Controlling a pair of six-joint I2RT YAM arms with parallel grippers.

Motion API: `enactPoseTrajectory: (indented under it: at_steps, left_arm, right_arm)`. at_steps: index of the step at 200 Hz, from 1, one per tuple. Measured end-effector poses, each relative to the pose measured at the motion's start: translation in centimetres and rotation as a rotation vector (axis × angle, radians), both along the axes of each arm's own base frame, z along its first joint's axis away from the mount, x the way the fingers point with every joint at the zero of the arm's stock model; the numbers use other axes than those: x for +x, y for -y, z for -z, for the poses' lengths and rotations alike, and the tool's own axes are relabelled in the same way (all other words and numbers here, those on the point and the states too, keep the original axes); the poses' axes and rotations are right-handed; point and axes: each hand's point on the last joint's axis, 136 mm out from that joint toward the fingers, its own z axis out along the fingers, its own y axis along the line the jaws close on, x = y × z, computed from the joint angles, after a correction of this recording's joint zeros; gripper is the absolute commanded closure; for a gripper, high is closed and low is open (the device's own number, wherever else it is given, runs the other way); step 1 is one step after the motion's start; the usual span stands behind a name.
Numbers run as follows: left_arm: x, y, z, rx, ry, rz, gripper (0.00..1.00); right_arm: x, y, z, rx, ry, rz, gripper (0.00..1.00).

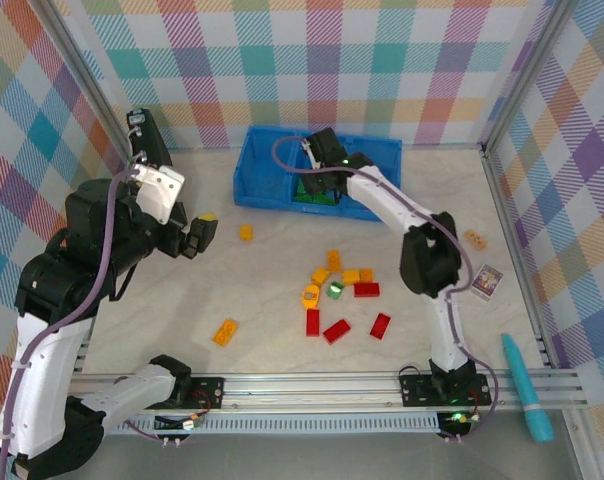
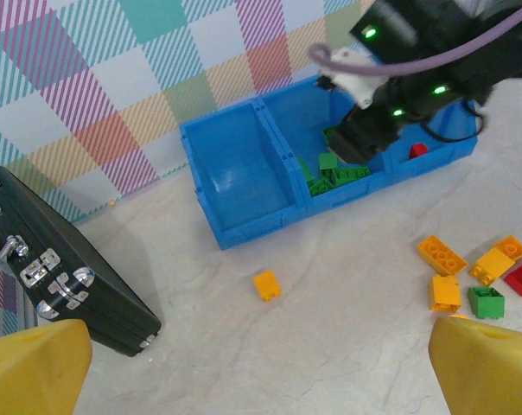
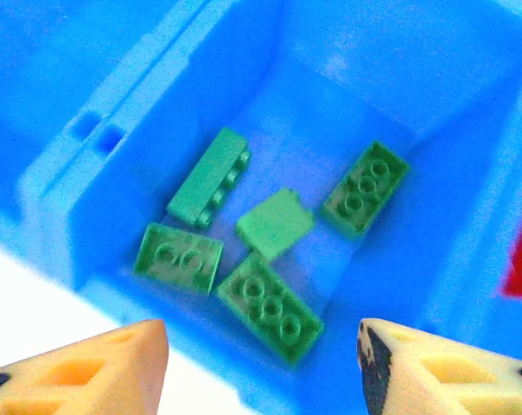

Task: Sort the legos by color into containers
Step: Place the lego in the container, then pick up the lego from the center of the table.

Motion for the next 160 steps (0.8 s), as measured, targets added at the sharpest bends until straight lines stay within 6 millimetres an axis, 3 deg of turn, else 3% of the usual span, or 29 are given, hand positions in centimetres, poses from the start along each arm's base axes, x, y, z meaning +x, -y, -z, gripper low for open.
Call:
enactPoseTrajectory:
  at_steps: [28,49,65,115,135,160]
  left_arm:
    - [0.0,0.1,0.0,0.000,-0.002,0.002,0.00]
    - [0.2,0.4,-0.2,-0.007,-0.003,0.011,0.00]
    - [0.4,0.7,-0.3,-0.014,-0.009,0.023,0.00]
    - [0.6,1.4,-0.8,-0.036,-0.014,0.044,0.00]
    - [0.6,1.3,-1.0,-0.045,-0.010,0.042,0.00]
    - [0.5,1.4,-1.1,-0.051,-0.012,0.045,0.00]
  right_arm:
    - [-6.9,2.6,-3.7,0.135,-0.065,0.039,0.39]
    - [-11.4,4.0,-4.3,0.250,-0.145,0.086,0.38]
    - [-14.8,4.9,-2.4,0.315,-0.247,0.139,0.37]
    - [-24.1,6.3,7.5,0.359,-0.580,0.355,0.33]
    - [-25.8,6.2,9.2,0.364,-0.639,0.411,0.32]
    - [-26.1,5.5,9.4,0.394,-0.652,0.440,0.29]
